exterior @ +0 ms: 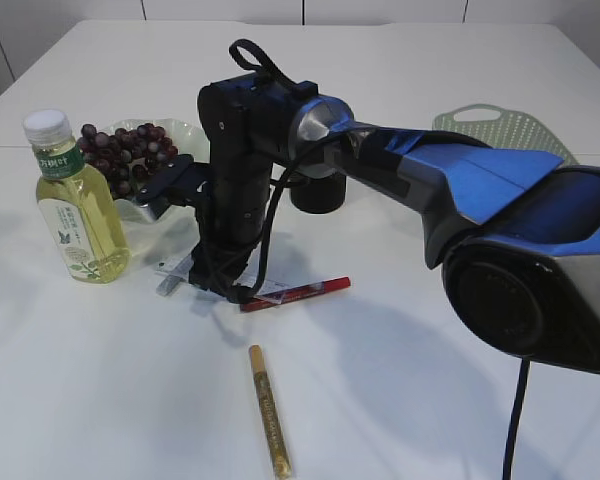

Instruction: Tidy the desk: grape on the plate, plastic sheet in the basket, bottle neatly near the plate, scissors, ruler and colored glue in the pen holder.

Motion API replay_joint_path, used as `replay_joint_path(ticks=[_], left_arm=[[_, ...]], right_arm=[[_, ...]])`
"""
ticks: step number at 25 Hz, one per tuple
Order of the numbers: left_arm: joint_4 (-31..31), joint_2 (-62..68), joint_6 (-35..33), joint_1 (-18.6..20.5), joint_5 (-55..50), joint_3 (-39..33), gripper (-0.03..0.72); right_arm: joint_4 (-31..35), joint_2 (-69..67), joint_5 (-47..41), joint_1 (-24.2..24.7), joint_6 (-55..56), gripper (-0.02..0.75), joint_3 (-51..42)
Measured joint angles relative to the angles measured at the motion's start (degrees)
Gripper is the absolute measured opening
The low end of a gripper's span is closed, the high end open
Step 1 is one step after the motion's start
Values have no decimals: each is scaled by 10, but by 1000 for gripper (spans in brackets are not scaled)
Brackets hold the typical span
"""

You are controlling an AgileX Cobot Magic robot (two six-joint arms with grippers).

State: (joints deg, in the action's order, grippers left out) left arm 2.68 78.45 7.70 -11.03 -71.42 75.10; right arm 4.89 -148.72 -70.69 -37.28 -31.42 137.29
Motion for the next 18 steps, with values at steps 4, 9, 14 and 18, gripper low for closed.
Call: replay_joint_path(ticks=[4, 9, 14, 18], left_arm=[[0, 0, 0, 0, 0, 0, 246], [0, 0, 0, 0, 0, 0, 246], [0, 0, 0, 0, 0, 0, 246], [0, 0, 0, 0, 0, 0, 246]], right_arm=[[0, 0, 2, 0, 0, 386, 0], [0, 0, 3, 0, 0, 386, 0], [0, -5, 3, 0, 0, 386, 0], [0, -13, 3, 0, 0, 386, 0]])
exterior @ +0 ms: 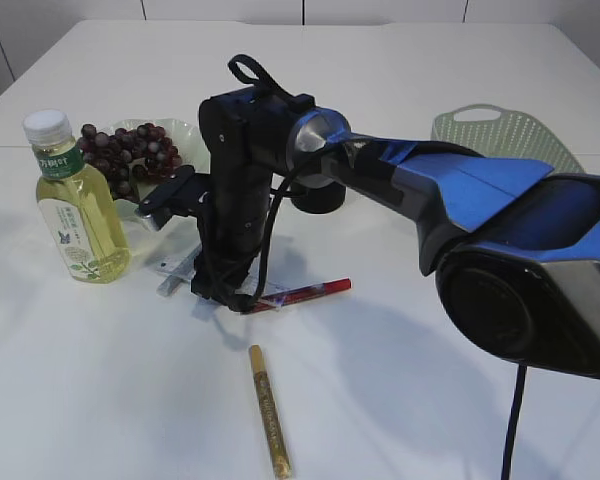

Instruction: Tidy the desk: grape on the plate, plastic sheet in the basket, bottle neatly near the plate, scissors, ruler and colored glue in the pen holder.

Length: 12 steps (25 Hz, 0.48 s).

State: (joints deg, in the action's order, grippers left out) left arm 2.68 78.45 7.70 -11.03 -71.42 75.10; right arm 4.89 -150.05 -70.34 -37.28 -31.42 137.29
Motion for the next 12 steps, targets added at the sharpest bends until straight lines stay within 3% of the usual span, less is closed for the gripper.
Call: replay_joint_path(ticks=[12], left_arm=[[0, 0, 0, 0, 0, 0, 246]], right_arm=[[0, 0, 0, 0, 0, 361, 0]])
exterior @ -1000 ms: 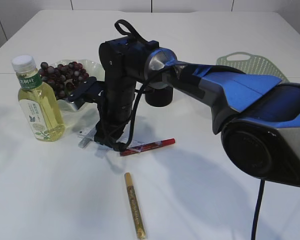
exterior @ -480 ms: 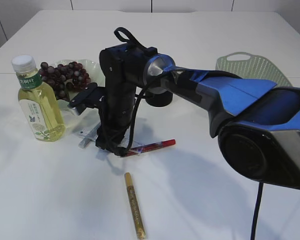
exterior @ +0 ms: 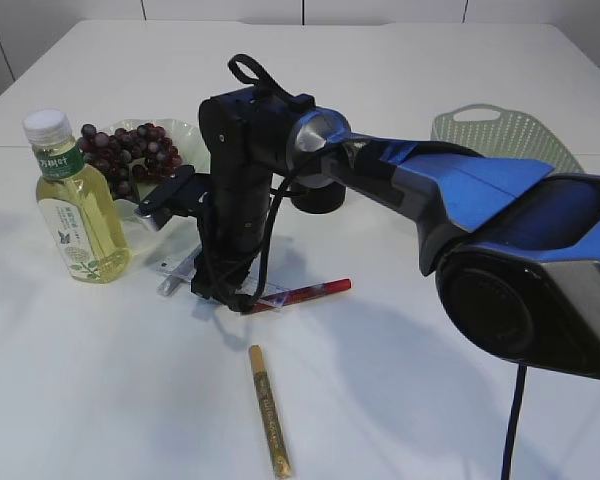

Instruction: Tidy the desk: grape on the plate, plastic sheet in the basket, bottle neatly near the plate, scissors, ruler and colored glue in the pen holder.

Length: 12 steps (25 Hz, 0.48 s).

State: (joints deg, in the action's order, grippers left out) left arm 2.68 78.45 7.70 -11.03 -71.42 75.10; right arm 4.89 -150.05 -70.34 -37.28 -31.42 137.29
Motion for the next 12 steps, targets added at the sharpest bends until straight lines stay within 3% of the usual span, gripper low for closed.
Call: replay_joint_path(ticks=[12], left_arm=[[0, 0, 0, 0, 0, 0, 246]], right_arm=[[-3, 0, 3, 0, 0, 311, 0]])
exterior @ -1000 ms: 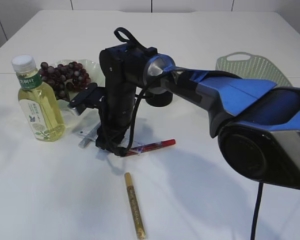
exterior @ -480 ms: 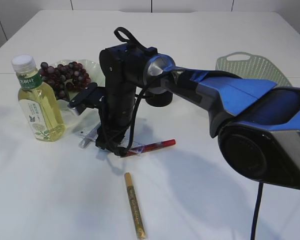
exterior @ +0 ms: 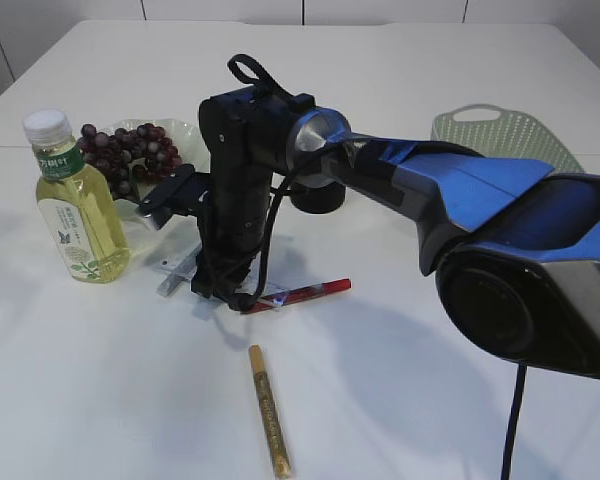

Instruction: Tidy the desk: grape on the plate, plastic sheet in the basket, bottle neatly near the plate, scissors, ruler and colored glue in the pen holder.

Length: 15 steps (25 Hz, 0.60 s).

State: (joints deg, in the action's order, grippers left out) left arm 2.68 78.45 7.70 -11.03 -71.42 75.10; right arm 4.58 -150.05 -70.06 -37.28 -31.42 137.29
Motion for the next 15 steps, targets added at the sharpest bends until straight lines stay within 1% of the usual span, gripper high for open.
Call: replay_joint_path(ticks=[6, 15], left_arm=[[0, 0, 0, 0, 0, 0, 246], [0, 0, 0, 0, 0, 0, 246]], right_arm=[[2, 0, -1, 0, 1, 309, 6], [28, 0, -3, 0, 25, 309, 52]])
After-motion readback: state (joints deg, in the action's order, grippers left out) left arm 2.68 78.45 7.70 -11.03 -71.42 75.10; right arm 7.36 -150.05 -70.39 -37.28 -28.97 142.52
